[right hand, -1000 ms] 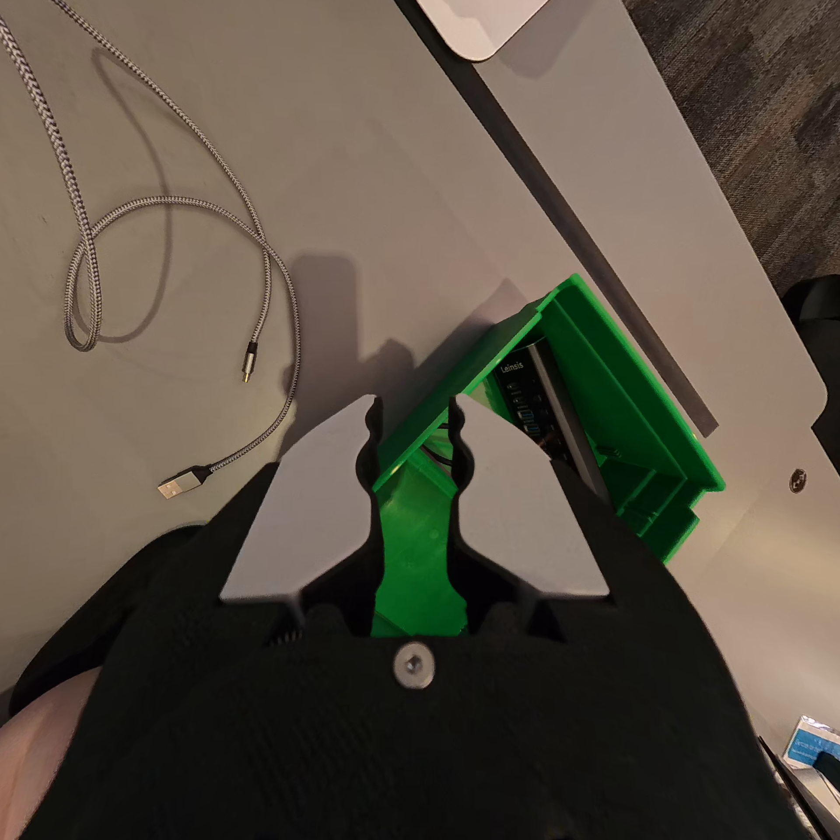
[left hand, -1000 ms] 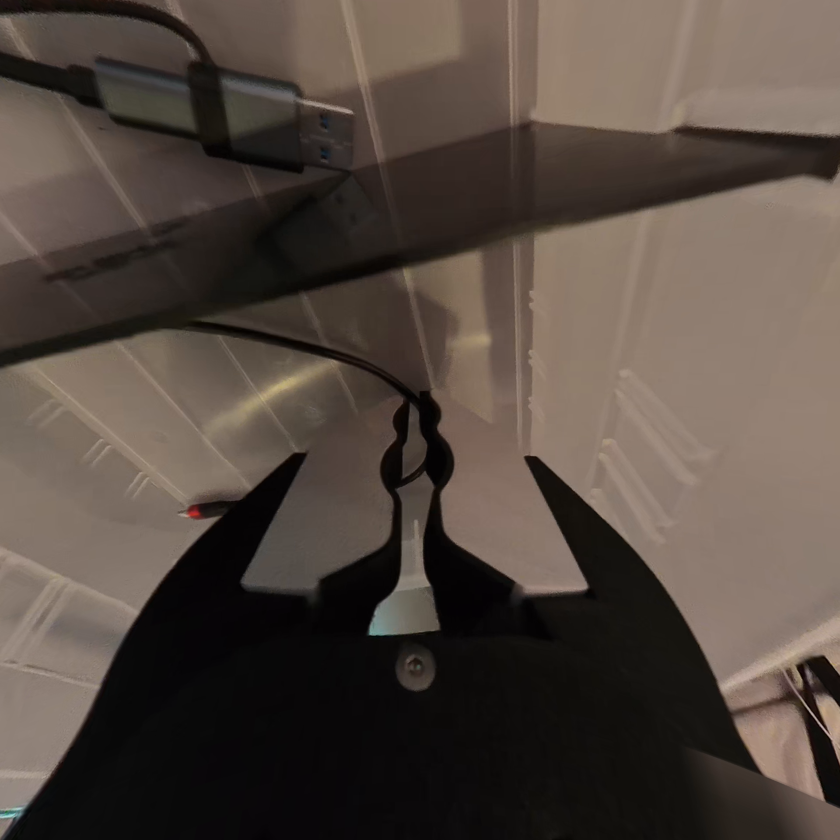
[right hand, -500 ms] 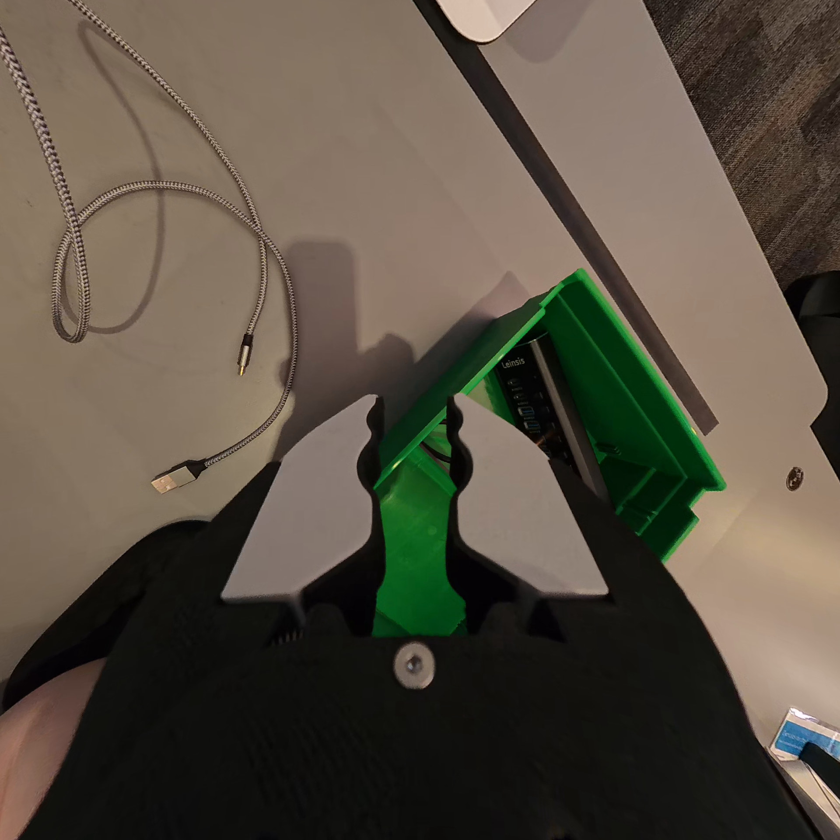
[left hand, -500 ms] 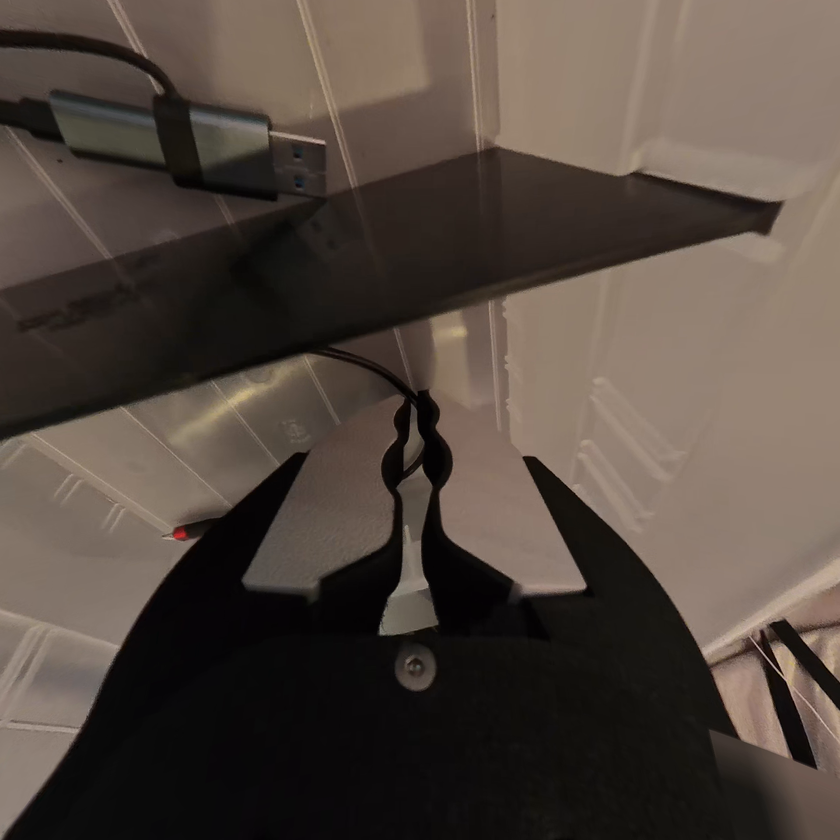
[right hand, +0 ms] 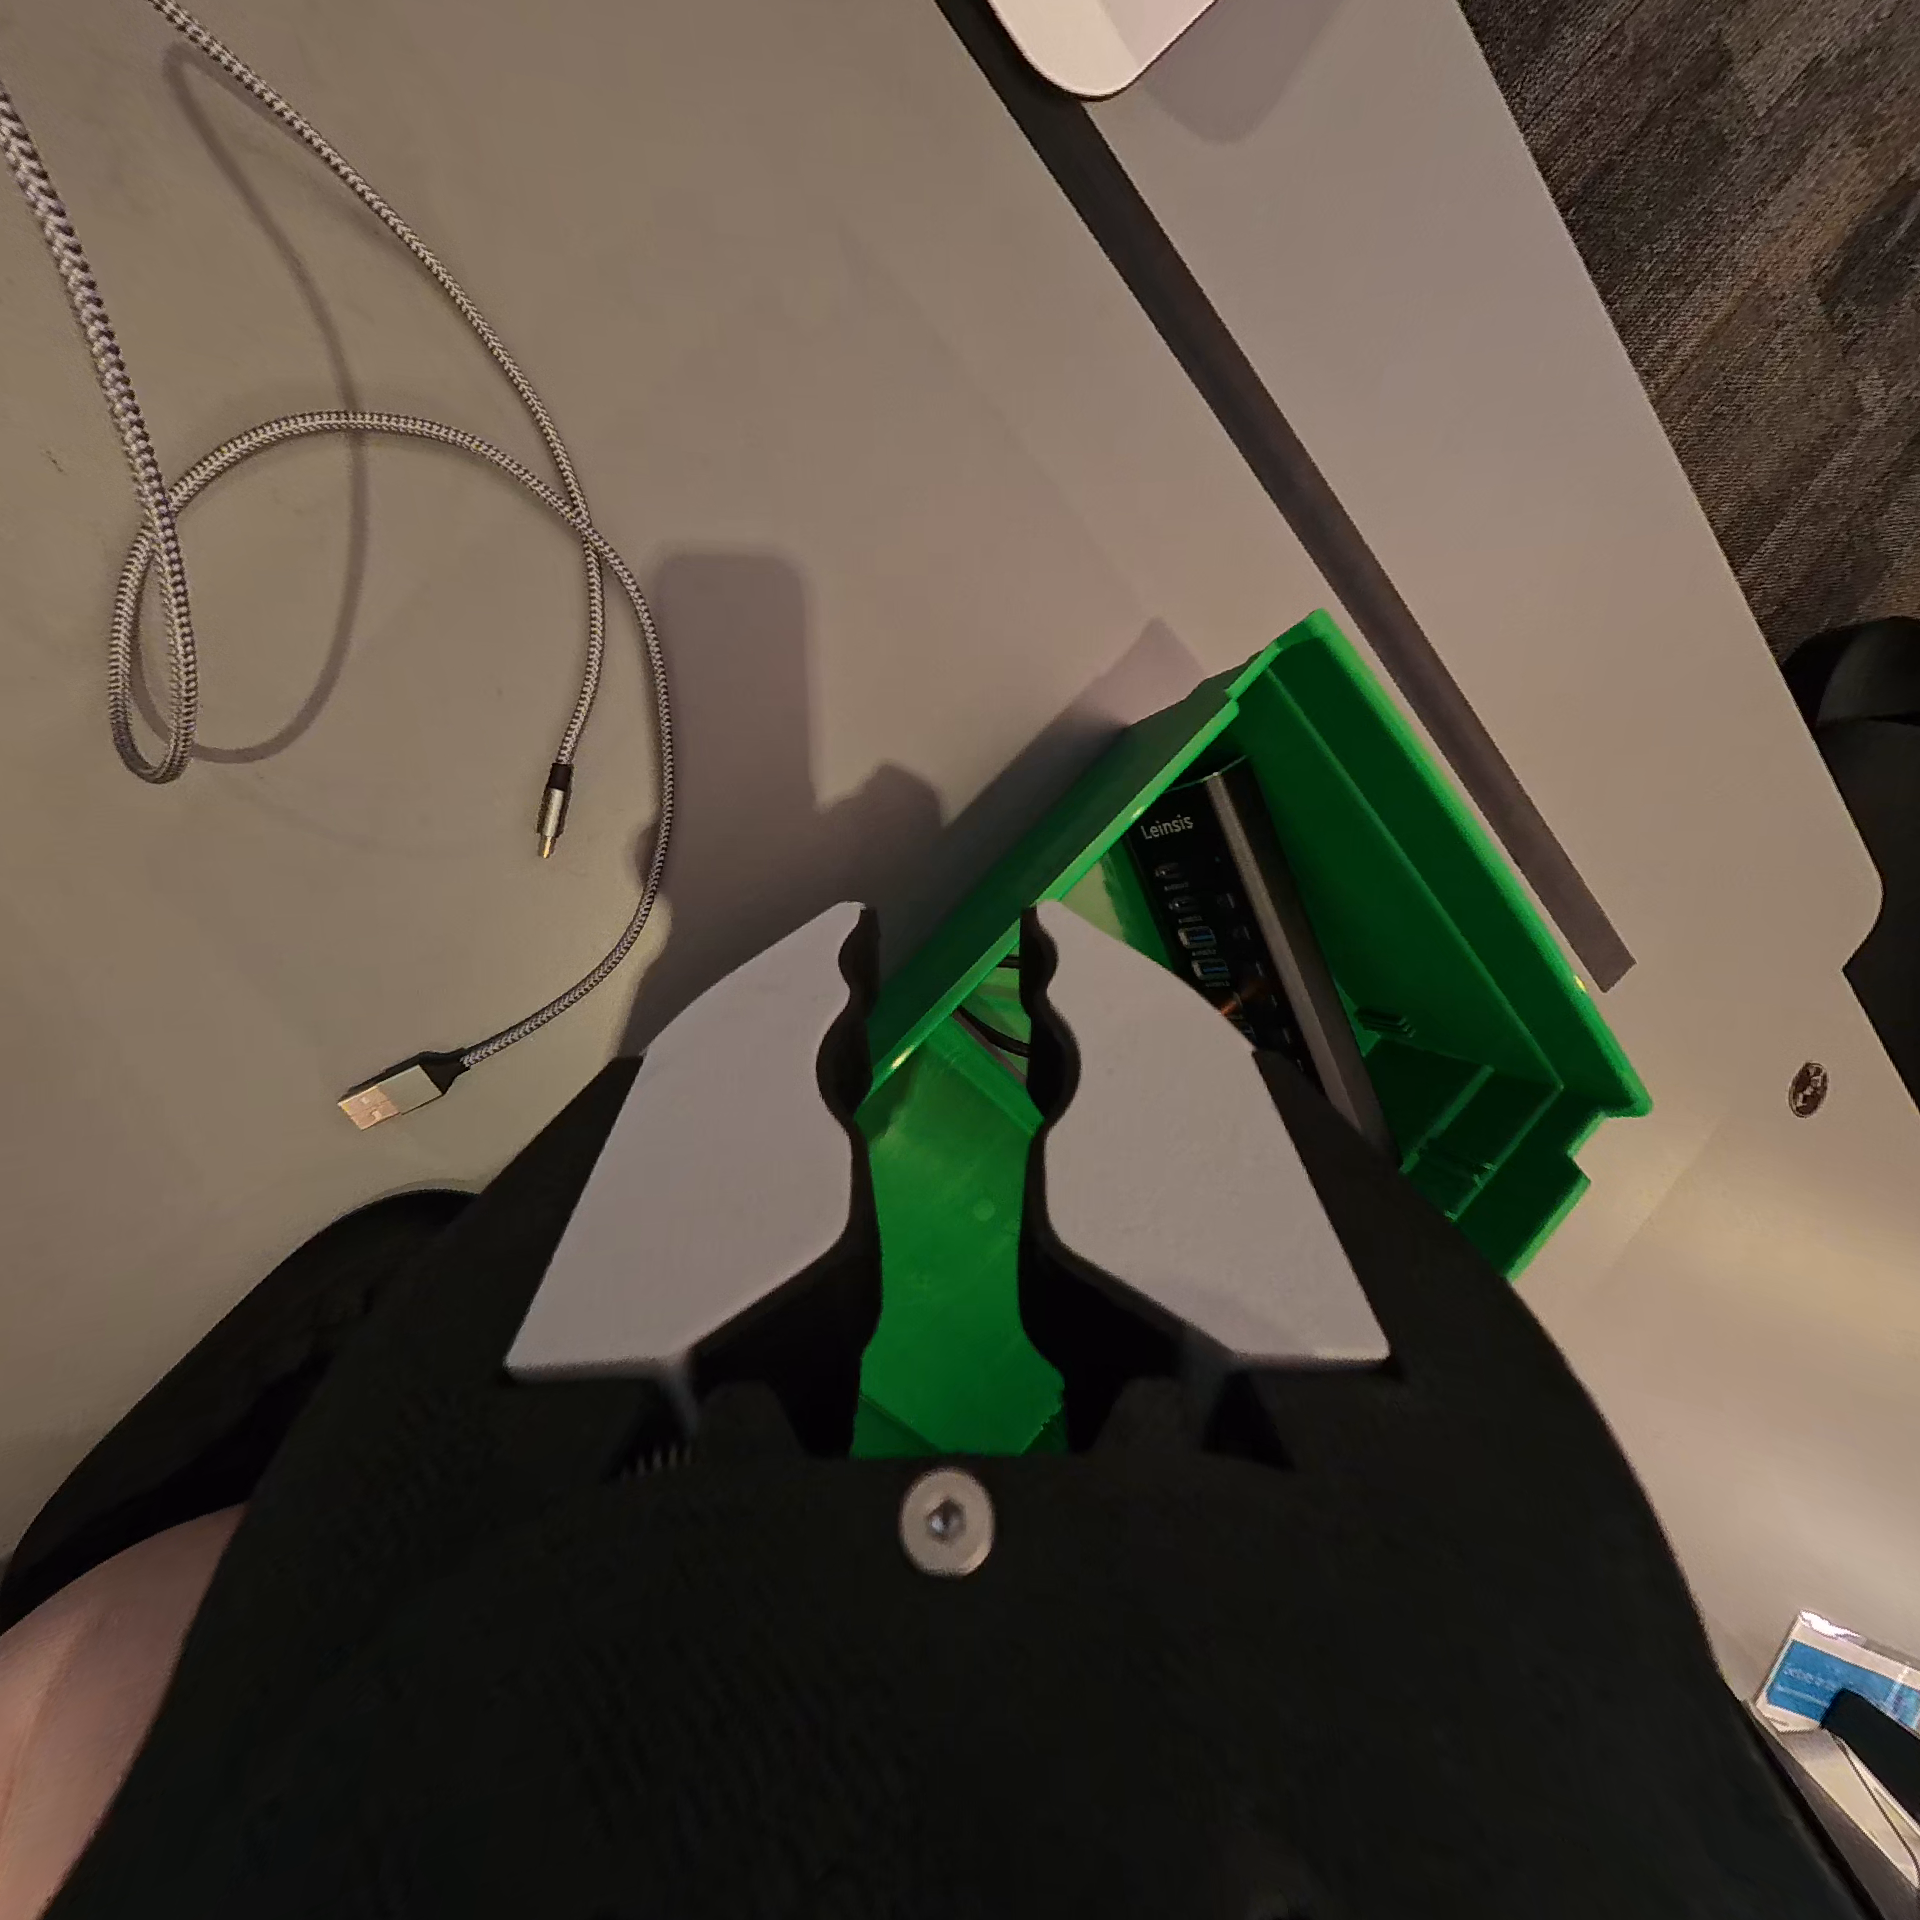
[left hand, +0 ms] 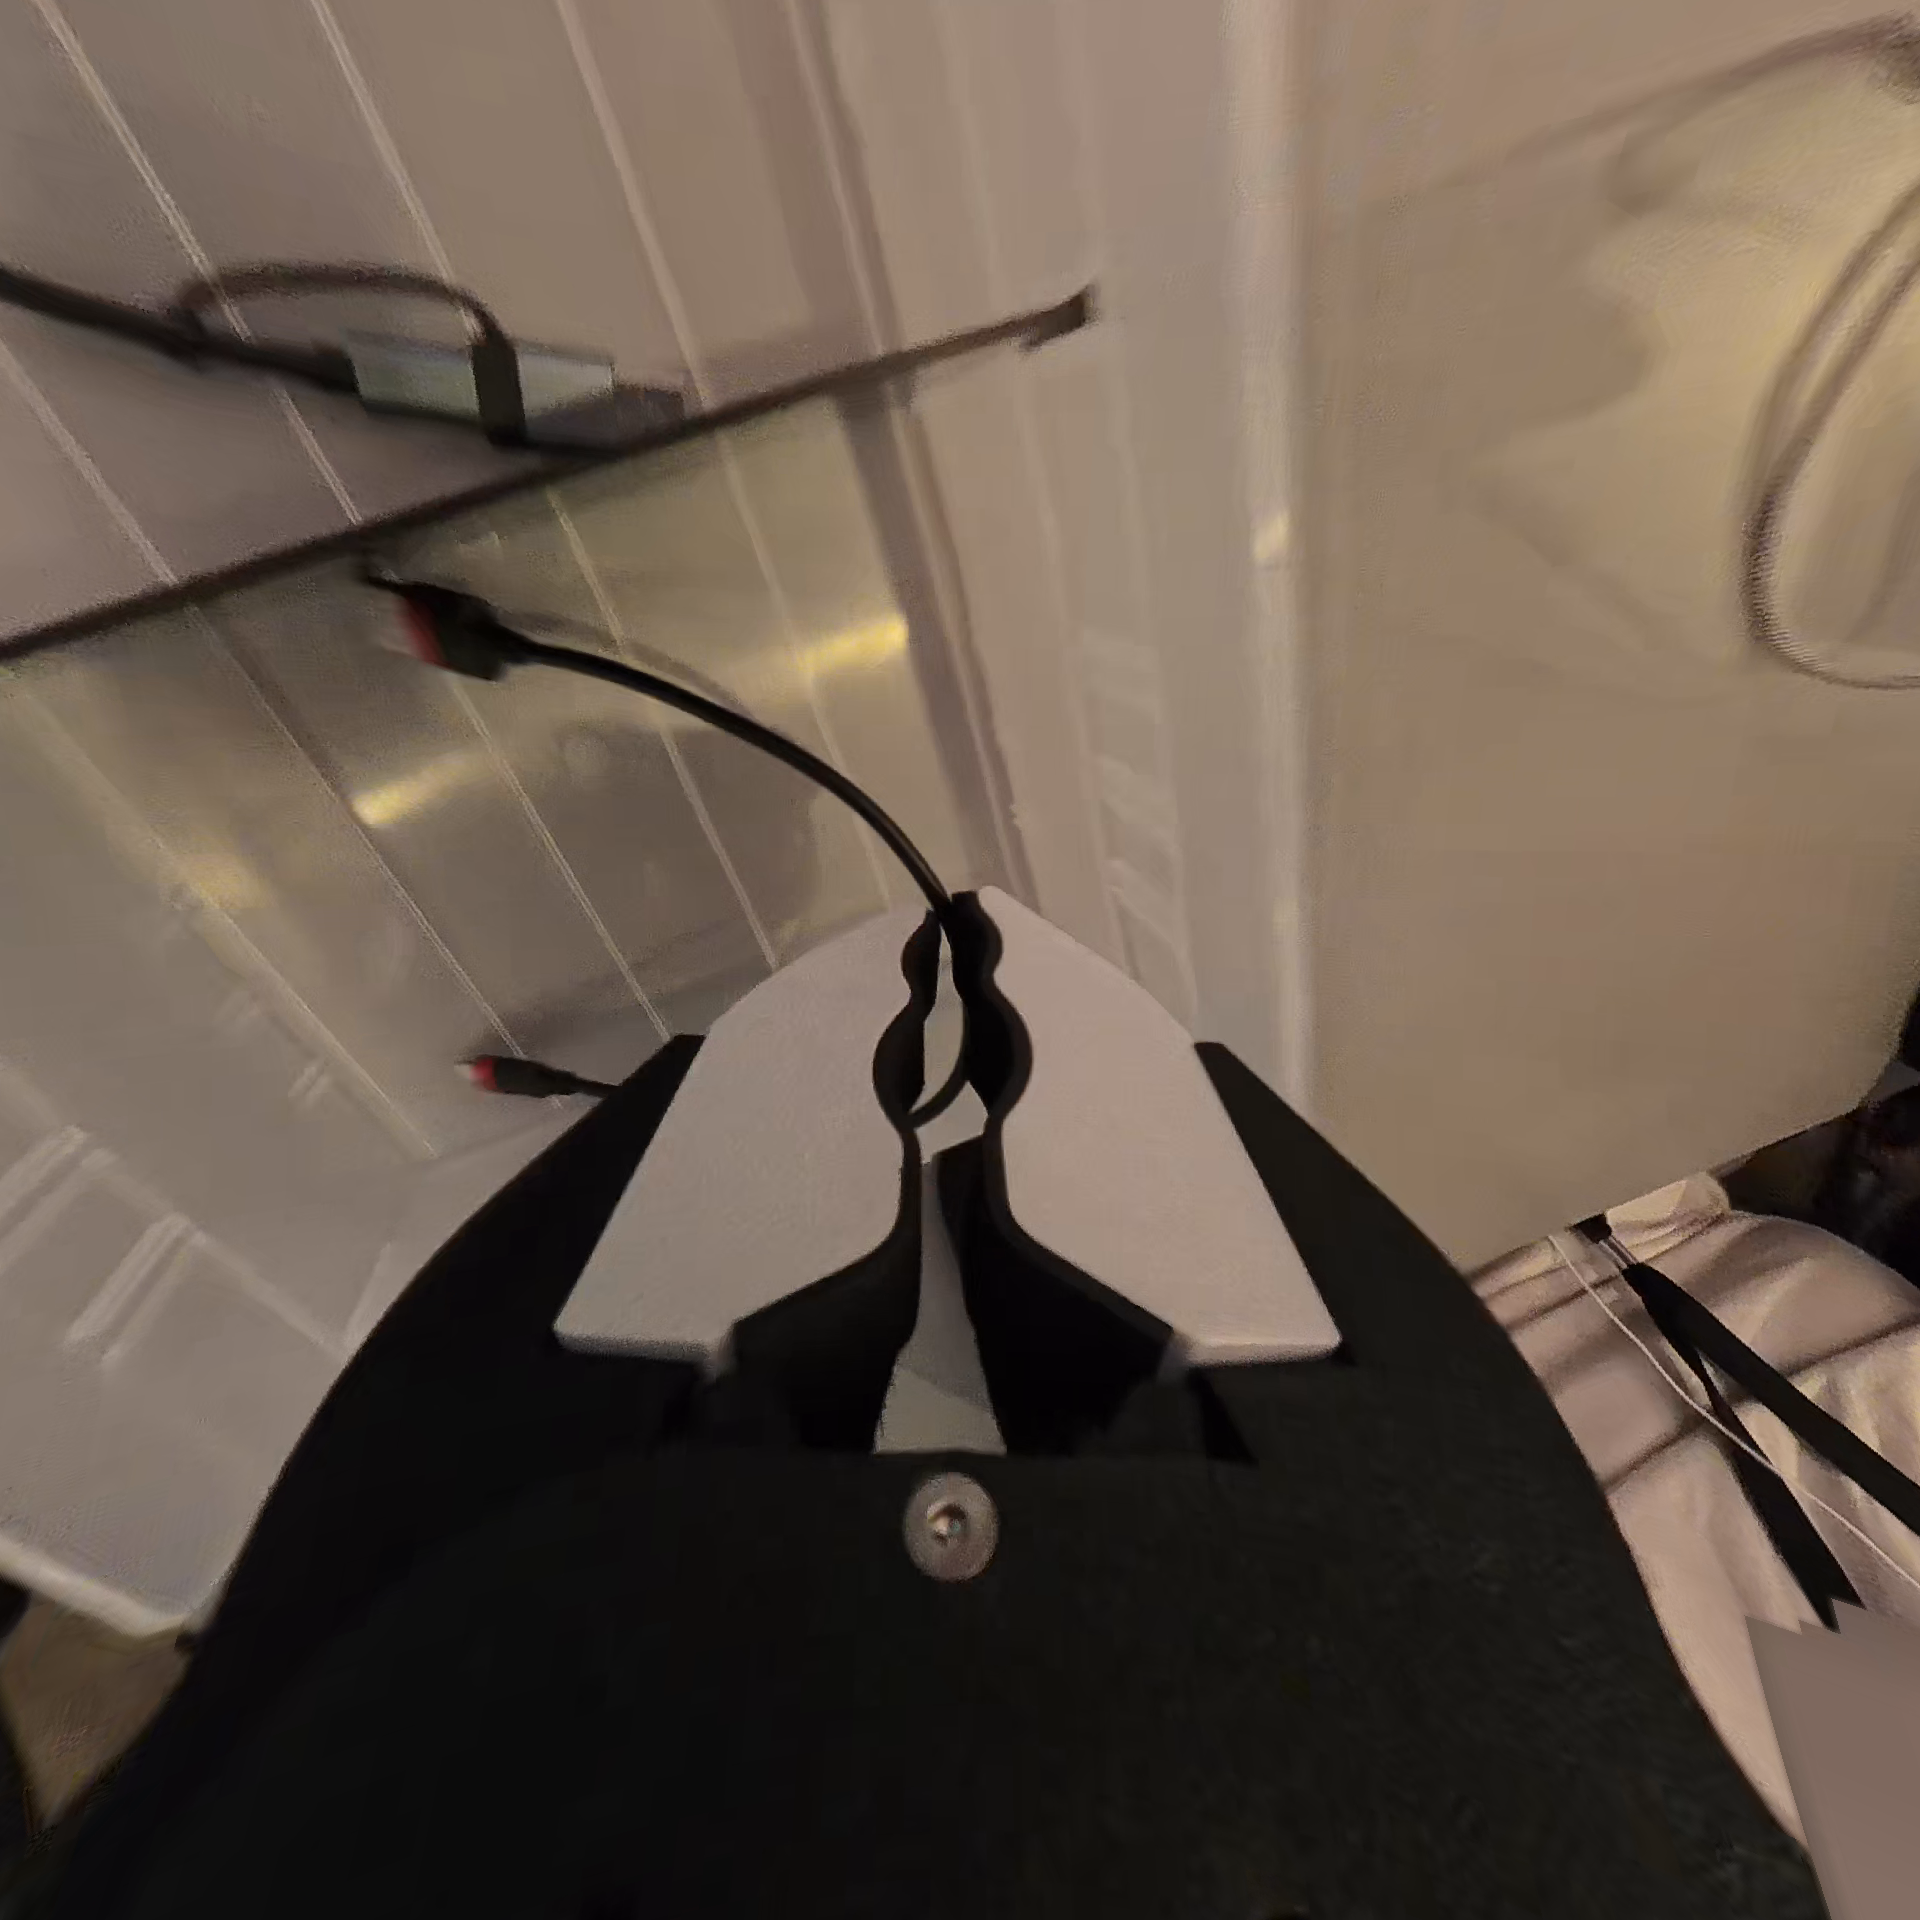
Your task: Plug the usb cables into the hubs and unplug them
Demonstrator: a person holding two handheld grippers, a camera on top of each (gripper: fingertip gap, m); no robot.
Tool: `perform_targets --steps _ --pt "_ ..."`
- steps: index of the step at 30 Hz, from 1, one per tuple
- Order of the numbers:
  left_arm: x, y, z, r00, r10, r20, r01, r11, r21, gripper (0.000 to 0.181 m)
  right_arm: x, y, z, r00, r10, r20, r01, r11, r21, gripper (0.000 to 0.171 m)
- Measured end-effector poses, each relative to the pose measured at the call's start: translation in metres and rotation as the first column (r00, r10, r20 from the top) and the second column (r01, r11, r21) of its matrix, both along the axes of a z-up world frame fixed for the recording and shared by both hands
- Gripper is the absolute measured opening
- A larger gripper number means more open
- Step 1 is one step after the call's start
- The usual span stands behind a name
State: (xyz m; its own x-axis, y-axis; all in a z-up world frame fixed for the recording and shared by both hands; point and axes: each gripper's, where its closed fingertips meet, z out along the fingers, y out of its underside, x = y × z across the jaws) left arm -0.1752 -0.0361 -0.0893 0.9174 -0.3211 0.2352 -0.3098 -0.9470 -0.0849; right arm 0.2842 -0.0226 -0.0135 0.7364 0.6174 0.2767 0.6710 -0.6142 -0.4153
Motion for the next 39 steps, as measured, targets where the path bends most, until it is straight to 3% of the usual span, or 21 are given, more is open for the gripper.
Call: perform_targets --steps 1,4,6,10,13,17,20,22,25,26,30,33,36,39 --pt "0.005 0.003 0.015 0.999 -0.011 0.041 0.009 0.998 0.068 0.002 -0.001 0.0 0.001 1.0 0.004 -0.001 -0.004 1.0 0.003 0.027" --pt "0.022 0.013 0.073 0.979 -0.071 0.192 0.003 0.943 0.333 0.001 -0.013 0.0 0.004 0.998 0.046 -0.03 -0.045 0.999 0.012 0.027" --pt "0.039 0.009 0.121 0.938 -0.171 0.302 -0.008 0.859 0.512 0.001 -0.03 -0.002 0.009 0.992 0.111 -0.067 -0.109 0.993 0.034 0.027" --pt "0.074 -0.026 0.189 0.822 -0.401 0.405 -0.003 0.708 0.706 0.001 -0.086 -0.006 0.035 0.943 0.316 -0.104 -0.295 0.939 0.176 0.027" --pt "0.106 -0.059 0.213 0.707 -0.57 0.418 0.07 0.645 0.761 0.001 -0.149 -0.016 0.068 0.842 0.537 -0.046 -0.478 0.784 0.395 0.032" --pt "0.144 -0.086 0.213 0.588 -0.697 0.411 0.204 0.619 0.758 0.001 -0.226 -0.054 0.112 0.658 0.748 0.088 -0.594 0.443 0.671 0.039" --pt "0.164 -0.095 0.206 0.538 -0.737 0.41 0.276 0.614 0.74 0.001 -0.26 -0.082 0.121 0.546 0.836 0.046 -0.591 0.346 0.728 0.039" --pt "0.176 -0.099 0.203 0.504 -0.759 0.413 0.312 0.606 0.732 0.0 -0.272 -0.09 0.11 0.501 0.865 0.018 -0.626 0.348 0.698 0.03" --pt "0.189 -0.106 0.201 0.441 -0.794 0.419 0.355 0.583 0.731 0.001 -0.275 -0.083 0.099 0.516 0.855 0.058 -0.653 0.348 0.672 0.004" --pt "0.189 -0.107 0.195 0.44 -0.799 0.41 0.381 0.579 0.721 0.001 -0.273 -0.083 0.097 0.514 0.856 0.052 -0.663 0.358 0.657 0.004" --pt "0.177 -0.103 0.191 0.452 -0.789 0.415 0.412 0.598 0.688 0.016 -0.242 -0.073 0.082 0.584 0.812 -0.025 -0.69 0.512 0.511 0.003" --pt "0.153 -0.079 0.193 0.544 -0.744 0.389 0.324 0.614 0.72 0.019 -0.2 -0.069 0.043 0.665 0.738 -0.118 -0.701 0.671 0.243 0.003" --pt "0.114 -0.04 0.187 0.706 -0.614 0.353 0.194 0.647 0.737 0.027 -0.142 -0.047 -0.014 0.814 0.58 -0.01 -0.58 0.812 -0.065 0.004" --pt "0.072 -0.006 0.175 0.816 -0.453 0.36 0.068 0.692 0.718 0.035 -0.104 -0.039 -0.062 0.893 0.448 0.048 -0.41 0.85 -0.33 0.004"
